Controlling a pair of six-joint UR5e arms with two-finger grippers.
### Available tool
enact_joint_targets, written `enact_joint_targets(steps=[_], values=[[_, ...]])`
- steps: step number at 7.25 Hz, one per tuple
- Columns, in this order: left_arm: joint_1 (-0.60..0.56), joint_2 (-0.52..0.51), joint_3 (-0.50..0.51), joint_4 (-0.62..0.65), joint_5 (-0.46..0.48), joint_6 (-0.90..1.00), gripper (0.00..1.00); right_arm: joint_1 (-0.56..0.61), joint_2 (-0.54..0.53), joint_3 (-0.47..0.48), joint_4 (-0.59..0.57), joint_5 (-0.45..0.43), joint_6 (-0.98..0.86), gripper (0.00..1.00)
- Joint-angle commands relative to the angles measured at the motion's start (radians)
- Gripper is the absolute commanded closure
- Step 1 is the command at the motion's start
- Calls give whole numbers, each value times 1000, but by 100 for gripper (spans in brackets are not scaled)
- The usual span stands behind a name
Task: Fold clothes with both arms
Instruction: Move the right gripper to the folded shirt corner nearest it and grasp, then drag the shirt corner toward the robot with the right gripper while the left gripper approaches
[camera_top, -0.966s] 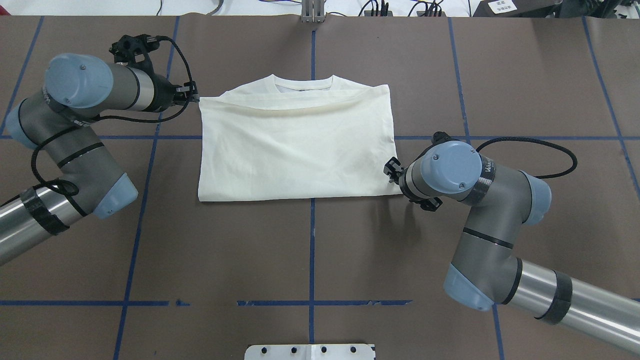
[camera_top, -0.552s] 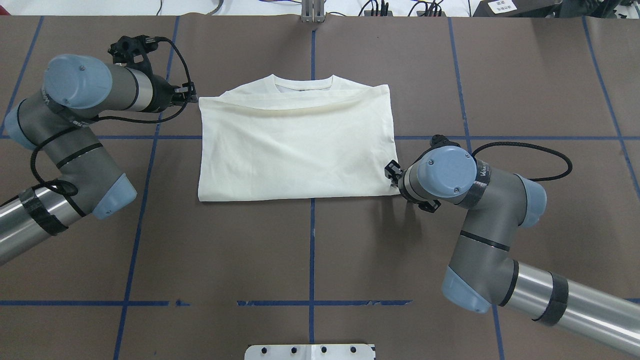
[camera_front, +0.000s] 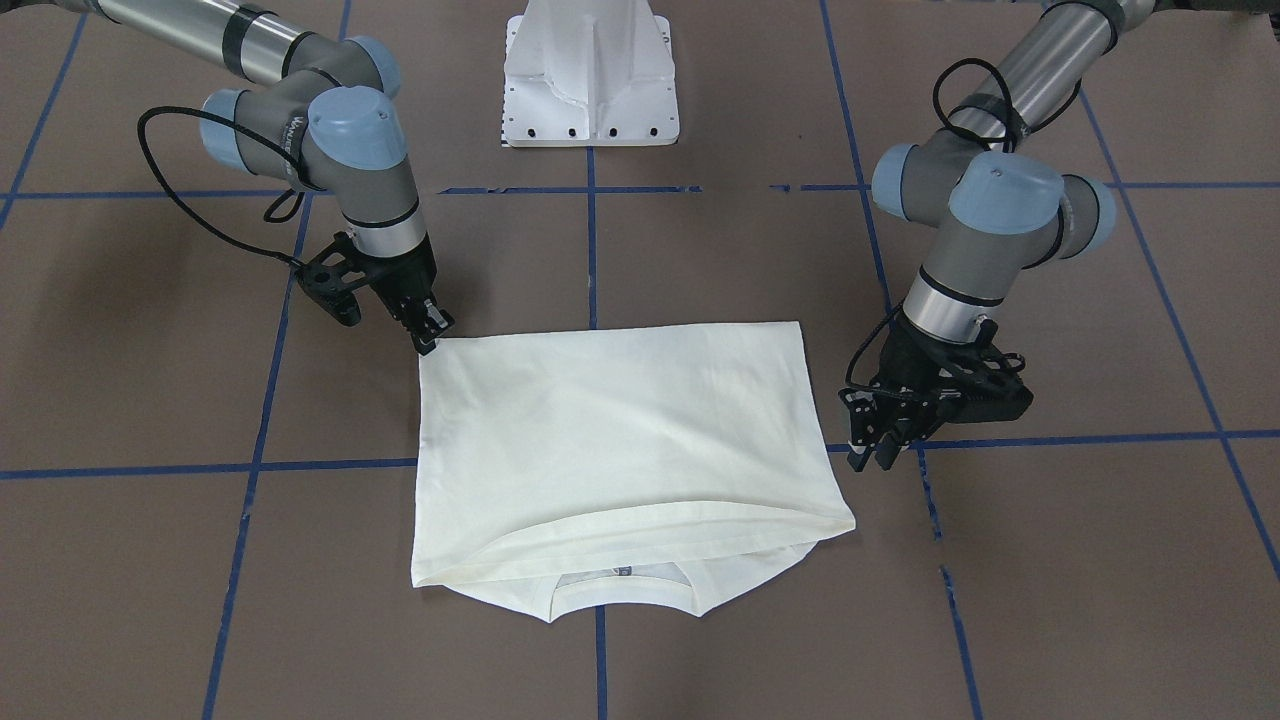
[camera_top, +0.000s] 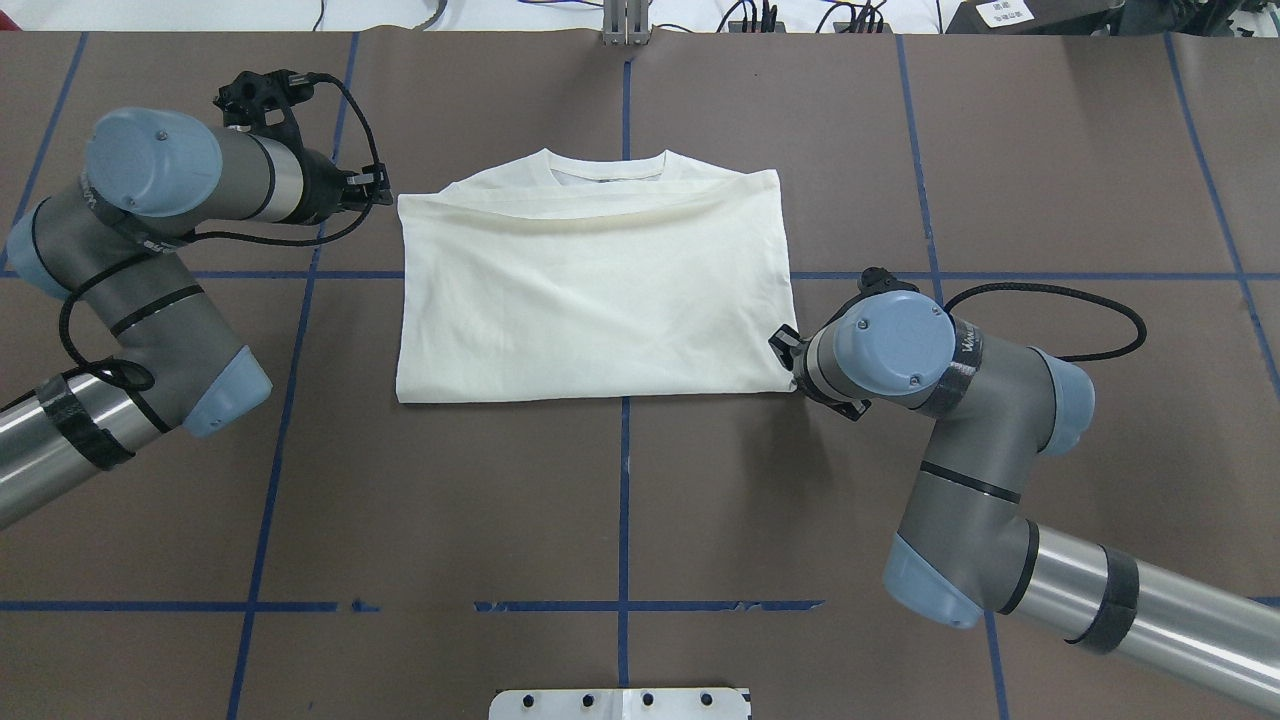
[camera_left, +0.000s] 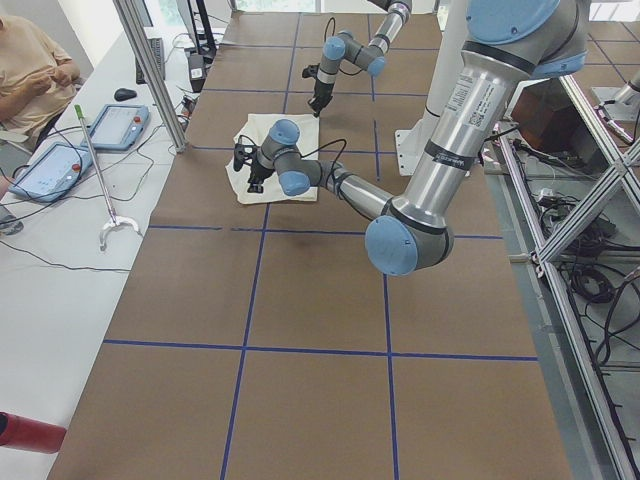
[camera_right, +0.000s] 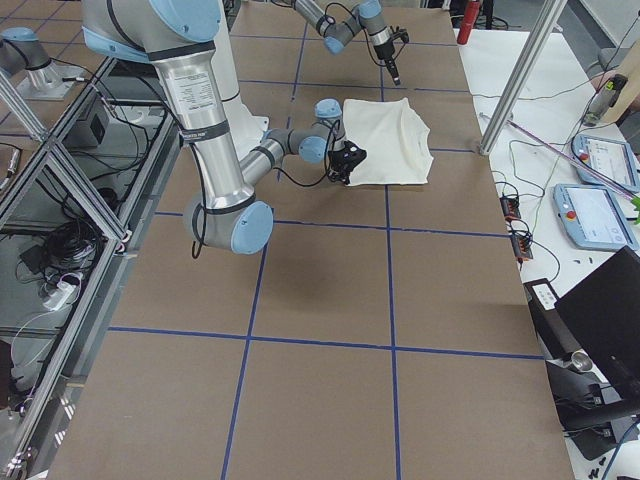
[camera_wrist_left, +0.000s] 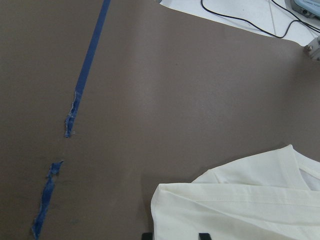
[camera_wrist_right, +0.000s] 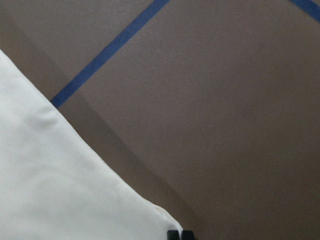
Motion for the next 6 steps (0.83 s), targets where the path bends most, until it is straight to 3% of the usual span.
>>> enact_joint_targets(steps=[1,3,5,6], values=[[2,-1,-9,0,-1,-7,58,-5,-92,133,-12,5,1,100],[1,8,-88,11,-10,-18,58,-143,-266,413,-55,8,71,100],[11,48,-134,-1,-166,-46,49,-326,-271,633,-351,31,119,100],[16,46,-156,0,-178,-53,49,-404,-268,663,-408,33,122,100]])
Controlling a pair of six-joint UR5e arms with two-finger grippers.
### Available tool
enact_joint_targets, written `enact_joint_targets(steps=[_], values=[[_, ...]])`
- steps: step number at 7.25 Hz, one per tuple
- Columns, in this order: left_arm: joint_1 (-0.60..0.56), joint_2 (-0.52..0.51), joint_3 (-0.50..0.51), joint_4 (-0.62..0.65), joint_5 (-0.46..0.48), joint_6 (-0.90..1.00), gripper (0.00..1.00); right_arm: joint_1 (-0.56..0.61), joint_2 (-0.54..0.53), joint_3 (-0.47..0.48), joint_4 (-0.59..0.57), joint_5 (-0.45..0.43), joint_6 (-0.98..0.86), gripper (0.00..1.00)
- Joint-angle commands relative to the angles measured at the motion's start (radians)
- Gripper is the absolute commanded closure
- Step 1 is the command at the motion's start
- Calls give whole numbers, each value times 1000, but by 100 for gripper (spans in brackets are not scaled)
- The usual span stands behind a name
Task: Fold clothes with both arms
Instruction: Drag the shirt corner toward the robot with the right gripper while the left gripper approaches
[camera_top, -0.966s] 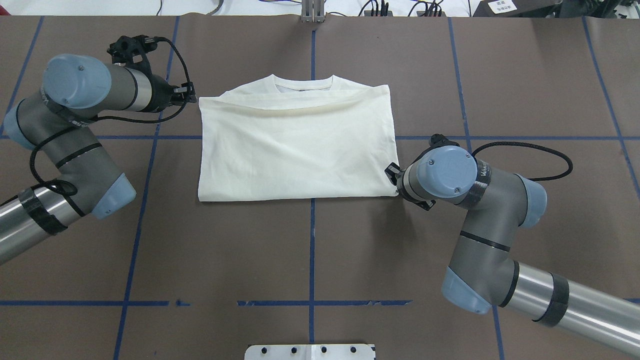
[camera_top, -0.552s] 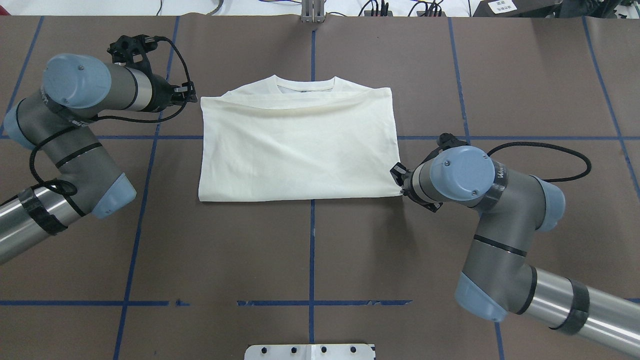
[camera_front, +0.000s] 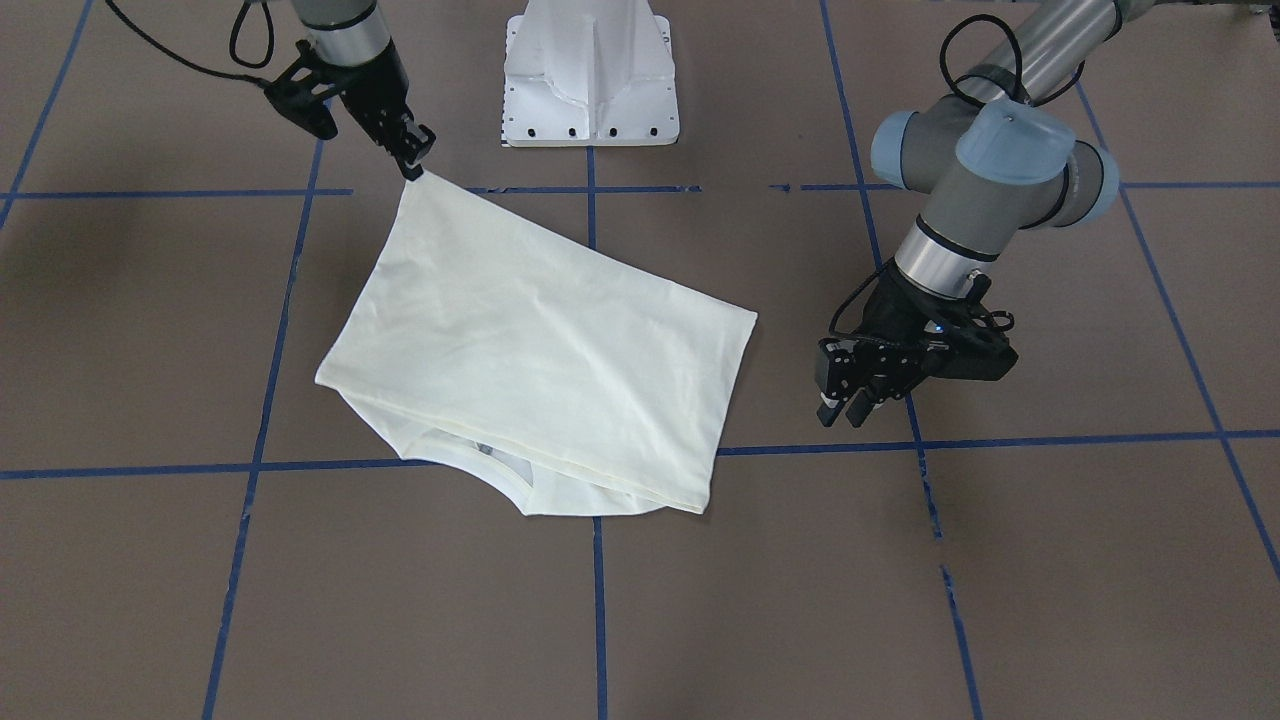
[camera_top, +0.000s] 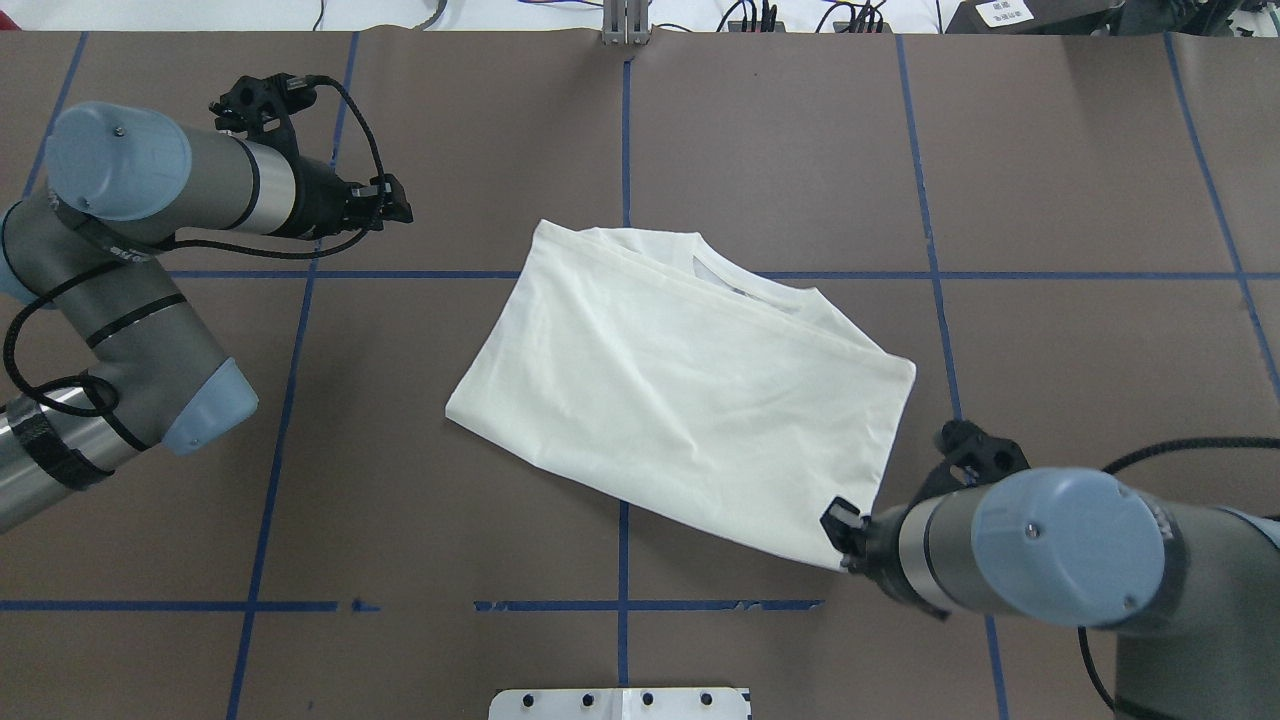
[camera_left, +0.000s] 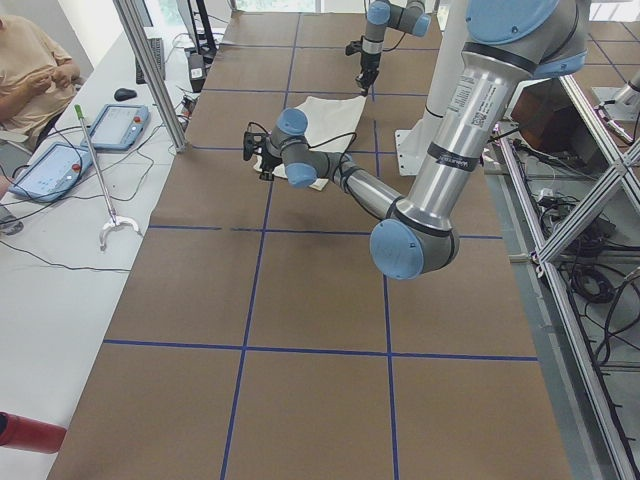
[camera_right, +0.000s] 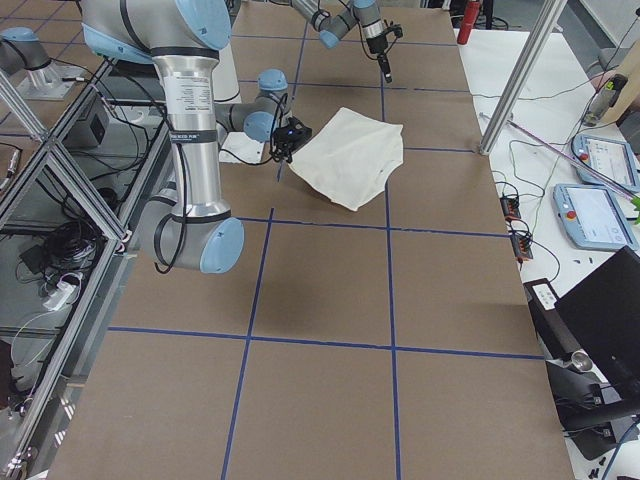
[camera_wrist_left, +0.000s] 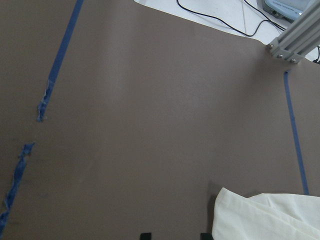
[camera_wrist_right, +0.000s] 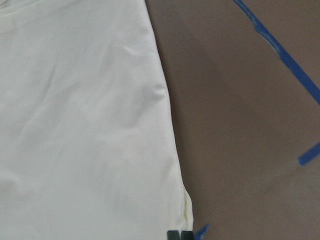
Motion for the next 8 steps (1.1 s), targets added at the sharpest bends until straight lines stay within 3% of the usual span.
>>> enact_joint_targets(steps=[1,2,3,4,6,7,8], values=[[40,5,-39,-2,-86,-89,49,-175,-1,74,-114,4,16,100],[126,5,-69,3,-77,-217,45,-221,0,77,-114,-7,32,29],[192,4,-107,9,-74,-337,42,-225,-1,80,-117,-10,57,0],[247,10,-131,21,-74,-429,39,-173,-1,82,-118,-8,57,0],[300,15,-137,172,-48,-476,38,21,2,74,-118,-7,42,0],[306,6,-135,240,25,-476,38,110,11,48,-108,-8,-17,0],[333,4,-134,253,36,-478,39,170,61,25,-111,-5,-112,0]])
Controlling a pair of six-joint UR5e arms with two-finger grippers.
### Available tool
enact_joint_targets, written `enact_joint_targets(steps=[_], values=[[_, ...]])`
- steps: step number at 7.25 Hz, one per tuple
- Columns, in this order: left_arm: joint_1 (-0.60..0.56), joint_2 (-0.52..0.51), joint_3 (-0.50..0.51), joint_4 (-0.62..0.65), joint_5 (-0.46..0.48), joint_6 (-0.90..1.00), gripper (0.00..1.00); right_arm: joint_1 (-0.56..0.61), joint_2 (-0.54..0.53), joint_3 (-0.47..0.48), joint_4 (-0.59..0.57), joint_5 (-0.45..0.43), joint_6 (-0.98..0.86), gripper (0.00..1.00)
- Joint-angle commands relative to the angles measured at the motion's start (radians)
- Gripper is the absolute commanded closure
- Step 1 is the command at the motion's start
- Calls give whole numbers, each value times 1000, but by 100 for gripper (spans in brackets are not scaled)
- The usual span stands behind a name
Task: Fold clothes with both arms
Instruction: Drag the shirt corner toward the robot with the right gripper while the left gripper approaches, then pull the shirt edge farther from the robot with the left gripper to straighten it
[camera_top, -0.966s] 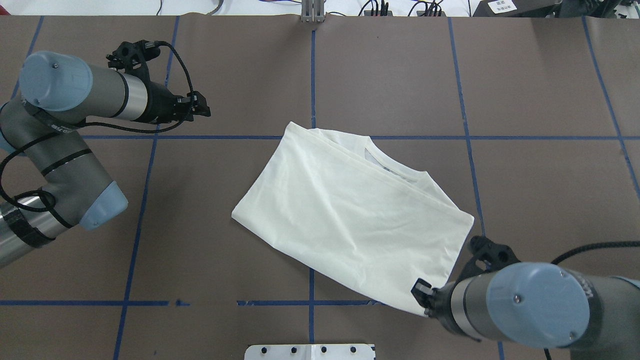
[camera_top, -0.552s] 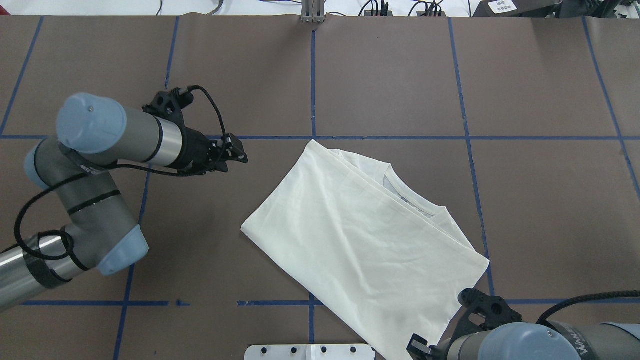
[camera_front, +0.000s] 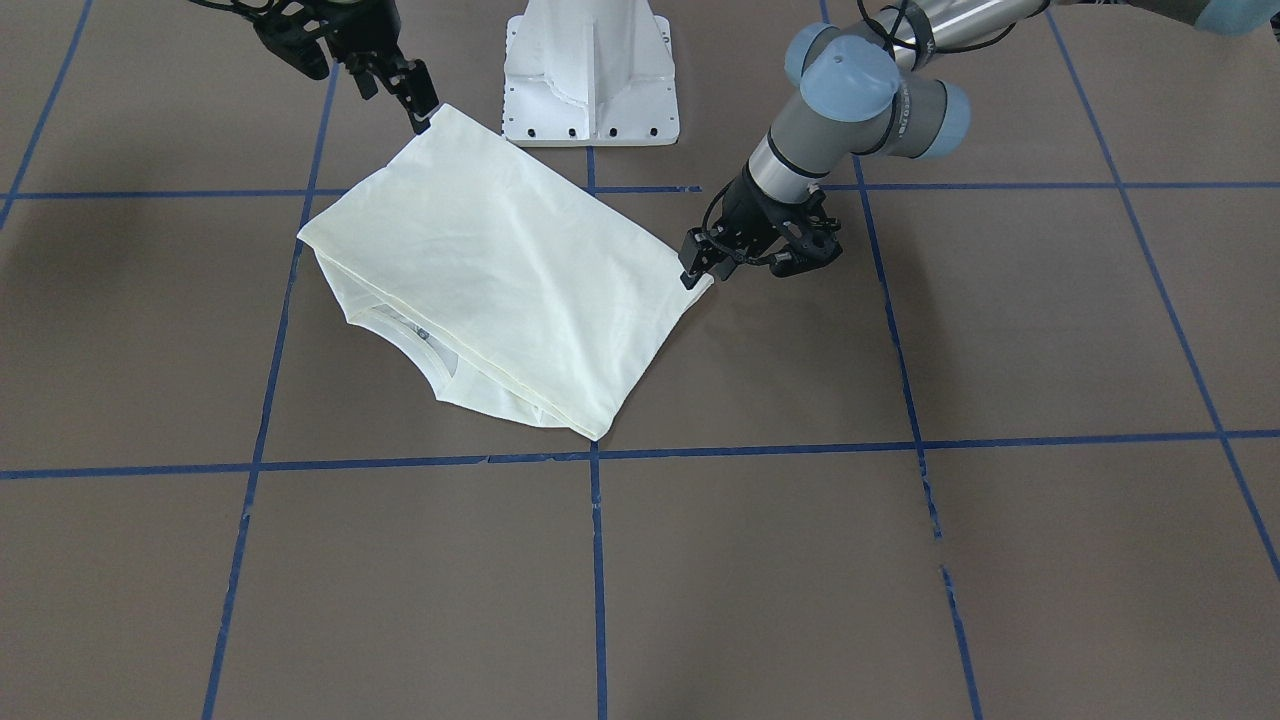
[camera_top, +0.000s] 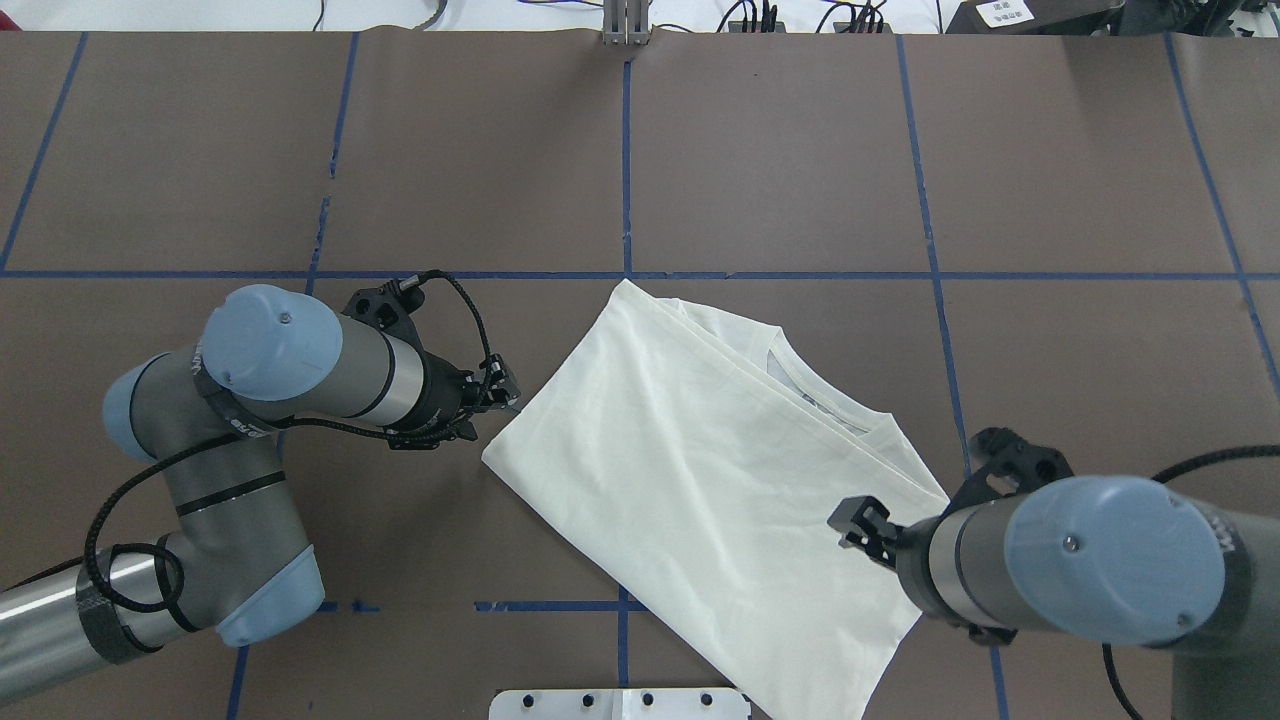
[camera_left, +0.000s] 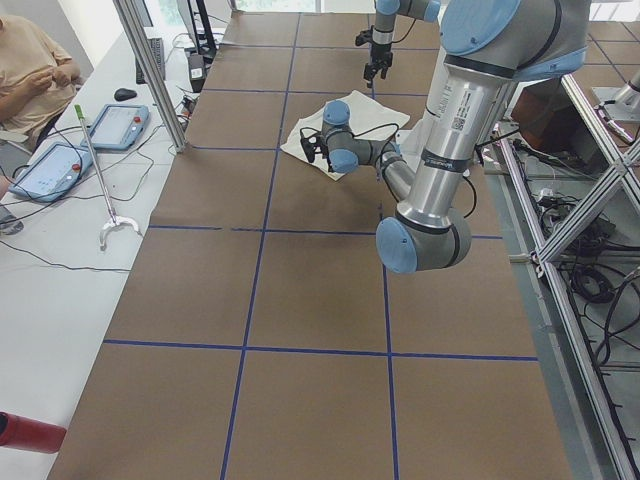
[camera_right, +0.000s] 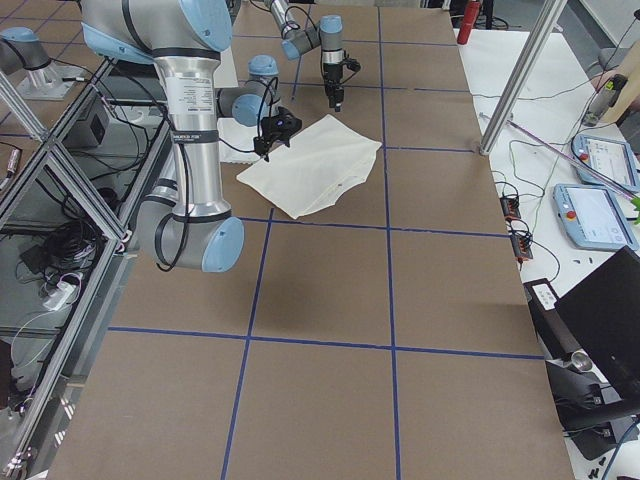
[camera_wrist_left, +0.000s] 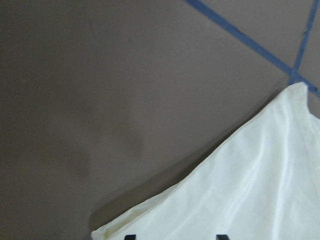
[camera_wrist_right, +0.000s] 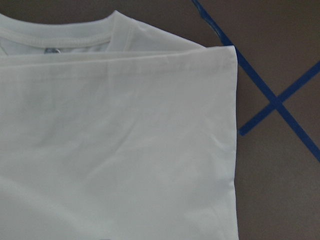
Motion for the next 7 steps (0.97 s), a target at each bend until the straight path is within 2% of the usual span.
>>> enact_joint_targets(steps=[1,3,5,6,7], values=[[48,-4,10,47,35,-6,39,111,54,-54,1,5,-98,0],[53,7,10,45,35,-6,41,121,74,-78,1,4,-99,0],[55,10,15,45,37,-6,57,125,80,-98,3,5,-99,0],[55,10,15,47,37,-6,81,125,82,-99,3,5,-99,0],[55,10,16,47,37,-5,97,125,80,-101,1,4,-99,0]])
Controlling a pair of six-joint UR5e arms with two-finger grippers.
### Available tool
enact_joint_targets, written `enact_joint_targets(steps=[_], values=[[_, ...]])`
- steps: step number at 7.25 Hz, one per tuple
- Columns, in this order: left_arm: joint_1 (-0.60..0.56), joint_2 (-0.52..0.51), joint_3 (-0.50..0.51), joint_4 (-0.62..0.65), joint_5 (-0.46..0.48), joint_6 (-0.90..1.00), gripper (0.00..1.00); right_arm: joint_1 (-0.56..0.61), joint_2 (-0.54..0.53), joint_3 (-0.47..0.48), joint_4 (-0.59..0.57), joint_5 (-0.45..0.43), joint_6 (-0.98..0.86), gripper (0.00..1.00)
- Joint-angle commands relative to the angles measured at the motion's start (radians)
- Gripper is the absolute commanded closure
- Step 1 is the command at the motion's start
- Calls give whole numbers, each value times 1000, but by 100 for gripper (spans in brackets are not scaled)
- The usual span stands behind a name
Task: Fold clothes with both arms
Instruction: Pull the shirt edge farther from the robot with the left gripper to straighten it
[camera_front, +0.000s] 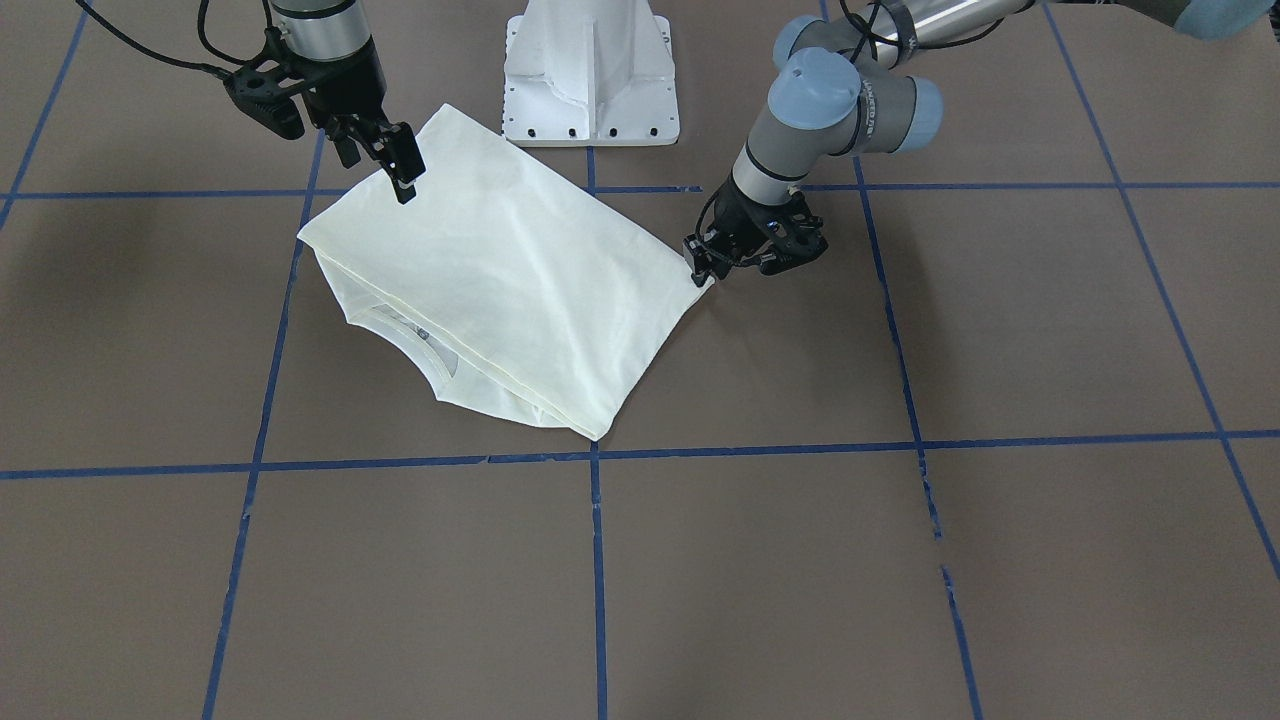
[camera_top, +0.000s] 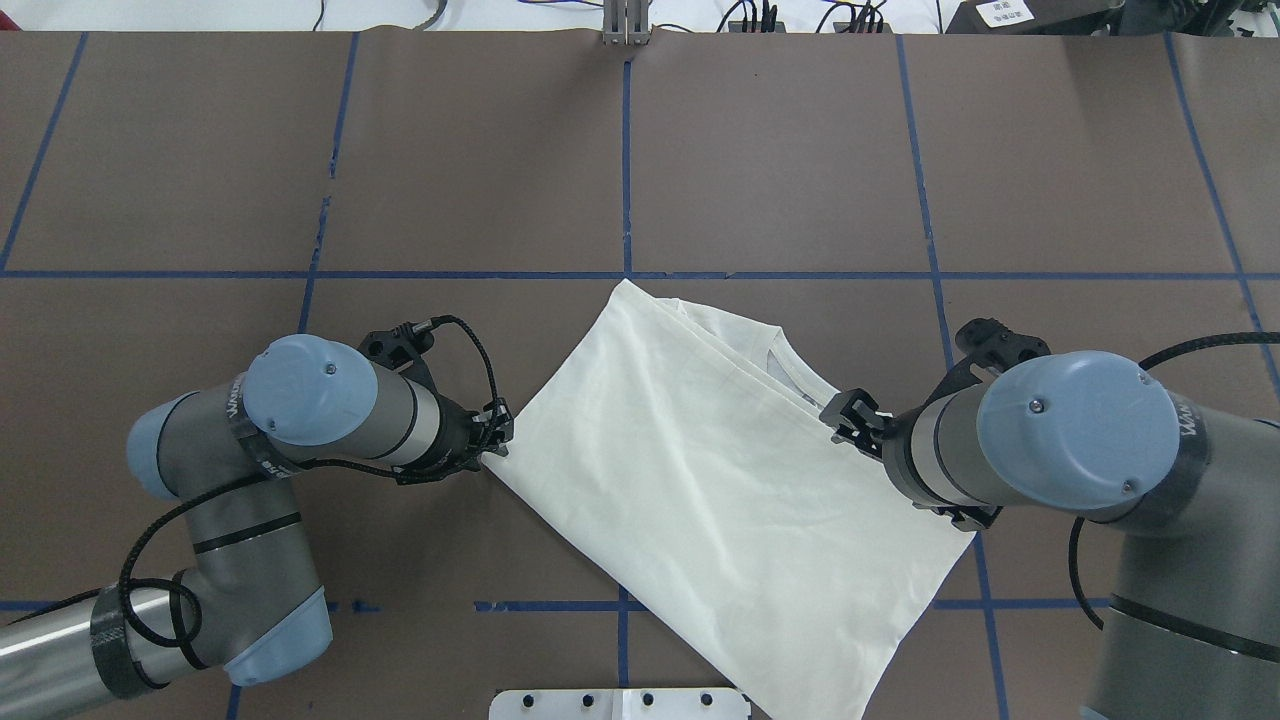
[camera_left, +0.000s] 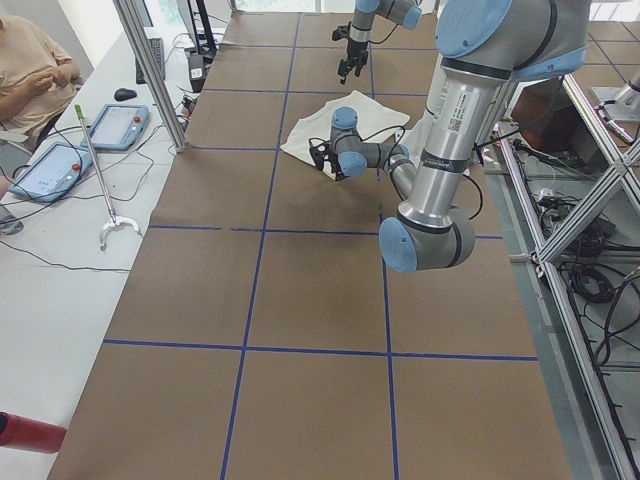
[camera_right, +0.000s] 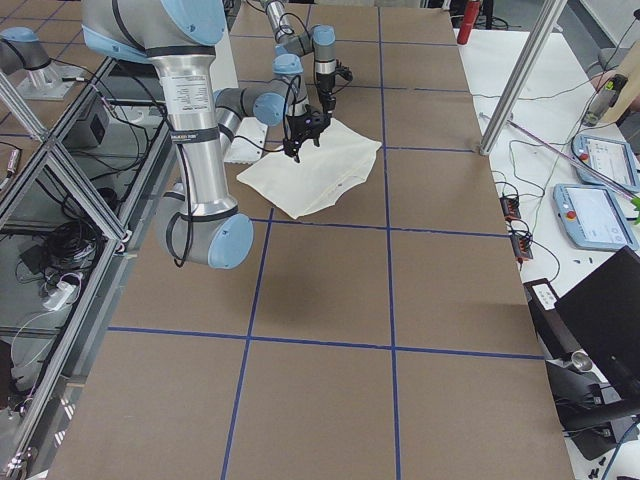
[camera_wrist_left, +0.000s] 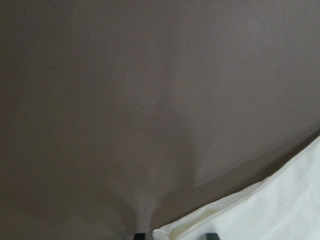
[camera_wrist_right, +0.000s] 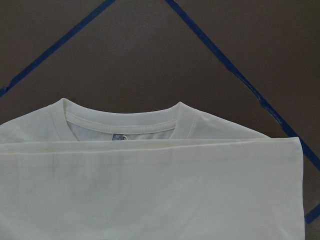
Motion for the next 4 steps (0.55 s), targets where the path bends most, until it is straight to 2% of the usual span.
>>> enact_joint_targets(steps=[1,3,4], values=[[-1,0,0,1,3,3,100,1,0,-4,-1,-1,0,0],[-35,-1,-1,2,9,33,100,2,3,-2,1,-2,0,0],[-87,-1,-18,31,9,115,100,4,2,-2,1,-4,0,0]])
